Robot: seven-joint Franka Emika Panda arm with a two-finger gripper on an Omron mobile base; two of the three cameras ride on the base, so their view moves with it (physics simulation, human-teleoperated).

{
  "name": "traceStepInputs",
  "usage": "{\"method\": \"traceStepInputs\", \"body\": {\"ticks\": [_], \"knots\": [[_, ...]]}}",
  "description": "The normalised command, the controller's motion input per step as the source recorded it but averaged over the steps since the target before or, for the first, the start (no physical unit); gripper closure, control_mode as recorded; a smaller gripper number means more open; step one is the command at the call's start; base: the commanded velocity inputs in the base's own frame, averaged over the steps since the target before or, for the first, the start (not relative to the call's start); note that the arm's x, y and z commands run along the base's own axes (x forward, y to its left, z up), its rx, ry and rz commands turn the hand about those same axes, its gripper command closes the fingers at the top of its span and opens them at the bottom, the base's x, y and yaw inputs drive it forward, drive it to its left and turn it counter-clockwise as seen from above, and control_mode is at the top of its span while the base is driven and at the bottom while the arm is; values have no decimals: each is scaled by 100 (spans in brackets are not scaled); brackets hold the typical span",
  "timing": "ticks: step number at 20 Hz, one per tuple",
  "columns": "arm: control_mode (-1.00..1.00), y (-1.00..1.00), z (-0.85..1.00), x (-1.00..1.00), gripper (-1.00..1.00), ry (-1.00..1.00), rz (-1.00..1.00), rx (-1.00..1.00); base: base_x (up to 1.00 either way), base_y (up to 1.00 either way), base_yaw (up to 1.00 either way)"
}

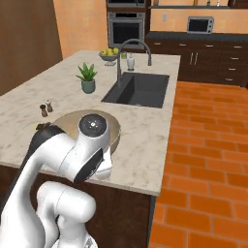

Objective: Open the cabinet, pick up the bread from the cabinet and place it in the basket. Then move the basket to the dining counter.

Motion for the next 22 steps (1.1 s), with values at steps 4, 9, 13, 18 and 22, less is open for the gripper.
{"method": "traceStepInputs", "body": {"ticks": [4, 9, 13, 18, 22], "knots": [[-100, -5, -58, 100, 100, 9, 11, 0, 0, 0, 0], [-100, -13, -34, 95, 100, 2, 9, 0, 0, 0, 0], [-100, -8, -47, 83, 100, 2, 6, -1, 0, 0, 0], [-100, -3, -57, 59, 100, 6, 3, -4, 0, 0, 0], [-100, -1, -46, 10, 100, 0, 1, -5, 0, 0, 0]]}}
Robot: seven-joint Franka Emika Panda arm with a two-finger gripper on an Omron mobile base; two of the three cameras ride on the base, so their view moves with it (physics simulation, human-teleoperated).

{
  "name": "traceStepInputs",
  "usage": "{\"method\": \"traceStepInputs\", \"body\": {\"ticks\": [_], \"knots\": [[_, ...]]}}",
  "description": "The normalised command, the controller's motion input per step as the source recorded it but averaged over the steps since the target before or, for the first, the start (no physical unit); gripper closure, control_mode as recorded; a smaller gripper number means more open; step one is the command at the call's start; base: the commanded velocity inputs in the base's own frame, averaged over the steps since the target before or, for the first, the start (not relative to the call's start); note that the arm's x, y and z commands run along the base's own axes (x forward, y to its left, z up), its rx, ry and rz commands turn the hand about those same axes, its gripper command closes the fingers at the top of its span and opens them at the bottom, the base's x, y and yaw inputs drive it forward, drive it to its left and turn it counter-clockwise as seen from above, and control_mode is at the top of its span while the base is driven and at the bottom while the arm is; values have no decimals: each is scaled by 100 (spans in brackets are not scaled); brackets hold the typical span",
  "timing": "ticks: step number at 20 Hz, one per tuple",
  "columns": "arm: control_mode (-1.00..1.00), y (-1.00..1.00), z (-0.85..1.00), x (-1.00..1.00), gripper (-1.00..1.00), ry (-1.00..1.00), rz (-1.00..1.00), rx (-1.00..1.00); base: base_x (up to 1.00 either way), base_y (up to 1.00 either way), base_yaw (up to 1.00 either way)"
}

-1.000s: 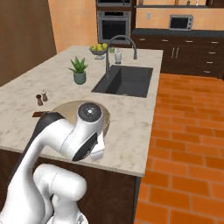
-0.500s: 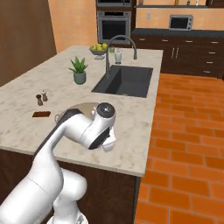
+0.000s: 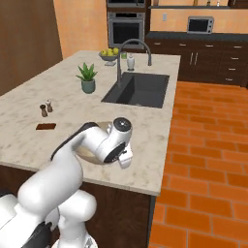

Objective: Open the cabinet, pick up the bread from the cabinet and place it in the basket. Then move the basket to the dining counter.

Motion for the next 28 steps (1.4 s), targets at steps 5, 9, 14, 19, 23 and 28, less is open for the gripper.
{"method": "traceStepInputs", "body": {"ticks": [5, 9, 14, 19, 23, 28], "knots": [[-100, 0, -36, 5, 100, 1, 0, -5, 0, 0, 0], [-100, 0, -36, 14, 100, 1, 0, -5, 0, 0, 0], [-100, 0, -27, 14, -100, 3, 0, -5, 0, 0, 0], [-100, 0, 35, -26, -100, -13, 0, 5, 0, 0, 0], [-100, 0, 76, -72, -100, -24, 3, 1, 0, 0, 0], [-100, 13, 94, -96, -100, -24, 15, -3, 0, 0, 0]]}}
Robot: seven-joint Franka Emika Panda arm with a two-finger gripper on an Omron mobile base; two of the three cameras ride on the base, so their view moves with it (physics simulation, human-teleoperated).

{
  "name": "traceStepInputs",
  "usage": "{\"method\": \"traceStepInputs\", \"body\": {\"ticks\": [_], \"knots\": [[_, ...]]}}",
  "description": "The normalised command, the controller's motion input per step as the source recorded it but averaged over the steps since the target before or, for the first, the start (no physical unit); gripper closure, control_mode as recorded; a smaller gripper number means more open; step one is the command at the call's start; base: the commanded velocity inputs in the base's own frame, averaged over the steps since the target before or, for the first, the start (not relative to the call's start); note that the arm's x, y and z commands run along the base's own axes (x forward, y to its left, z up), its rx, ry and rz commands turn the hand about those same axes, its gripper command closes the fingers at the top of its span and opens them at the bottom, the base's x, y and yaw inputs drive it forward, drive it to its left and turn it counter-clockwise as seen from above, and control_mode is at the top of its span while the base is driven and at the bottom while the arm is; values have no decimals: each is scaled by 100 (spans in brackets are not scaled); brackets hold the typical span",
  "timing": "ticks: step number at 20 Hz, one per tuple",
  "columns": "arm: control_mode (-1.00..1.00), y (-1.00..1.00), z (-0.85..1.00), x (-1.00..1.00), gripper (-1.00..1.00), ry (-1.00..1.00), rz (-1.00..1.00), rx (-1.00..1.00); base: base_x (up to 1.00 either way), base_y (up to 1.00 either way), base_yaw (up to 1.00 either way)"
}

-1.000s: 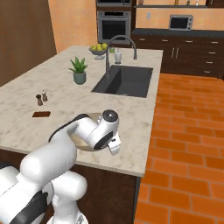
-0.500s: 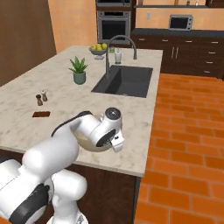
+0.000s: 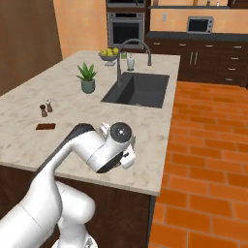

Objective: Open the cabinet, pick up the bread from the cabinet and place it in the basket. Then move the basket to the dining counter.

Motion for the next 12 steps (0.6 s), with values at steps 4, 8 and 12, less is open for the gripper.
{"method": "traceStepInputs", "body": {"ticks": [4, 8, 12], "knots": [[-100, 53, 91, -92, -100, -45, 22, -7, 0, 0, 0], [-100, 92, 72, -78, -100, -36, 18, 5, 0, 0, 0], [-100, 78, 61, -85, -100, -19, 24, 16, 0, 0, 0]]}}
